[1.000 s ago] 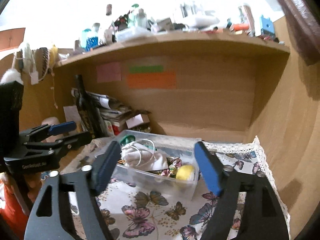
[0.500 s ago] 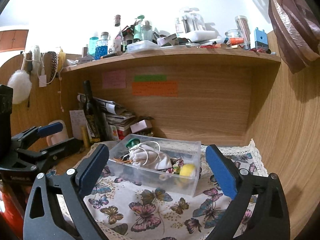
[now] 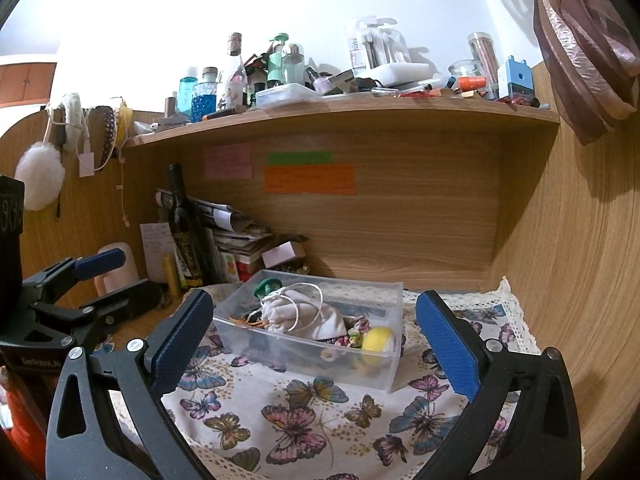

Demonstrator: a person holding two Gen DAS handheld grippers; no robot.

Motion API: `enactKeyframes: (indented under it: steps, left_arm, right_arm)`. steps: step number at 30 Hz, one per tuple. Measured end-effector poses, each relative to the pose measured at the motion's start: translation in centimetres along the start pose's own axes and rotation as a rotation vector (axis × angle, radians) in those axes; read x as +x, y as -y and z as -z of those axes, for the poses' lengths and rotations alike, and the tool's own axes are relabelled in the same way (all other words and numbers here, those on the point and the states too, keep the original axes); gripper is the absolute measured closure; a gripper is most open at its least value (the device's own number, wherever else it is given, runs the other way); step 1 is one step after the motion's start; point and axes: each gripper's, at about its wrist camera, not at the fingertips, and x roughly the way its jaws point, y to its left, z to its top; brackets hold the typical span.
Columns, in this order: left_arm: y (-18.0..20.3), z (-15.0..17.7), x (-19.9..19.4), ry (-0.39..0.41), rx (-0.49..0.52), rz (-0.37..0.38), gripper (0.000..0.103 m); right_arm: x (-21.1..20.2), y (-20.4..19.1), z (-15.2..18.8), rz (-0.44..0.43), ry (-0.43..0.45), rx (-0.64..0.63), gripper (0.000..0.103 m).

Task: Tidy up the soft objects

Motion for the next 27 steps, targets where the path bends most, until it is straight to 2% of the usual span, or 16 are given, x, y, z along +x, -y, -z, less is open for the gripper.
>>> enactKeyframes:
  steps: [27]
  left_arm:
    - [-0.22,0.17,0.02,-0.001,-0.003,0.015,0.0]
  right_arm:
    - [0.01,0.17,0.02,-0.019,-0.002,0.008,0.001]
